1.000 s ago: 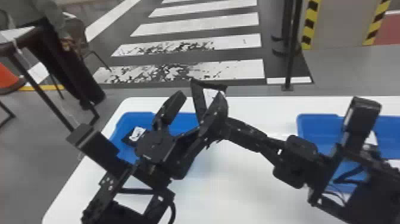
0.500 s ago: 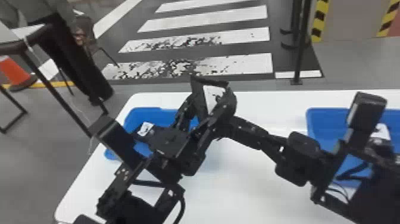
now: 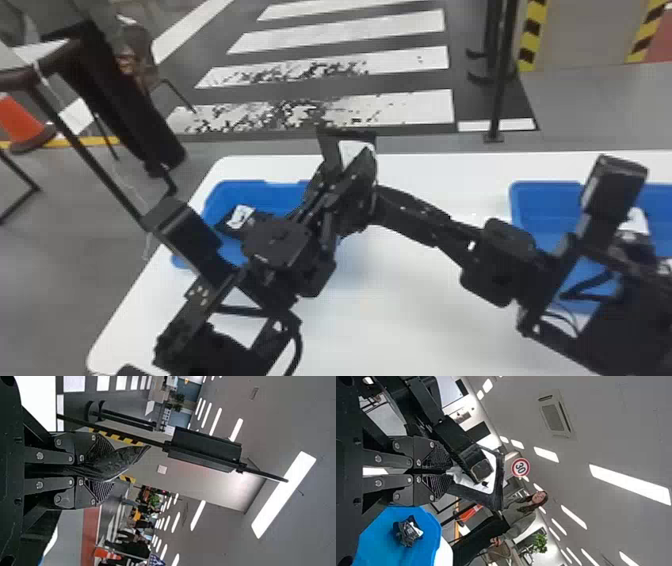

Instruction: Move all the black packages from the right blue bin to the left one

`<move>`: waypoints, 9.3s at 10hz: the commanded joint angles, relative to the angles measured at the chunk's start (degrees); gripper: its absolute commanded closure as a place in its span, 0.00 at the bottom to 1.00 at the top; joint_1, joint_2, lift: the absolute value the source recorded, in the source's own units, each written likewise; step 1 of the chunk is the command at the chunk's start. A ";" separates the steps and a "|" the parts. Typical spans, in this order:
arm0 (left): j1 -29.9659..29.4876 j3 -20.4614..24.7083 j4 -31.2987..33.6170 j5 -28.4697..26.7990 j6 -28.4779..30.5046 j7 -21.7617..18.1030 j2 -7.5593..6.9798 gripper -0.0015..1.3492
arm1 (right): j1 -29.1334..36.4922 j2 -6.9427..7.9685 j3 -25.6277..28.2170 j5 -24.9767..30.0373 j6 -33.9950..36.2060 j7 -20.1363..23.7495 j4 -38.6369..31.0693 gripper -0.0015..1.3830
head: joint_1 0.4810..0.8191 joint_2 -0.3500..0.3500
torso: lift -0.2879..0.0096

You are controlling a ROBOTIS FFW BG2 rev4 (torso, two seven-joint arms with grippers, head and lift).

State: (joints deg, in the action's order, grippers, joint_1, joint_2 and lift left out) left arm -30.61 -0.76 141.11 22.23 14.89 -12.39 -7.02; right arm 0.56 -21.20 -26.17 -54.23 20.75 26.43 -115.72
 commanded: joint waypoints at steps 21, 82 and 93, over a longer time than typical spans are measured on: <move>3.47 -0.95 -24.32 -6.69 -23.90 5.09 0.87 0.17 | 7.88 5.56 29.82 33.55 26.21 -26.87 -1.91 0.11 | 0.63 0.43 | 0.38; 4.17 5.33 -15.04 -17.32 -24.60 9.57 1.83 0.12 | 6.05 5.03 34.74 49.89 37.89 -5.34 -19.63 0.08 | 0.48 0.63 | 0.38; 3.05 1.56 -15.04 -17.09 -20.24 9.40 0.60 0.13 | -6.33 3.98 29.94 44.63 67.14 -17.29 -2.33 0.07 | 0.63 0.34 | 0.38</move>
State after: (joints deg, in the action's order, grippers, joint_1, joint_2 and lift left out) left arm -27.56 0.85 126.07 5.22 -5.35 -3.00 -6.35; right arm -4.57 -17.07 4.55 -9.56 88.64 9.12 -119.77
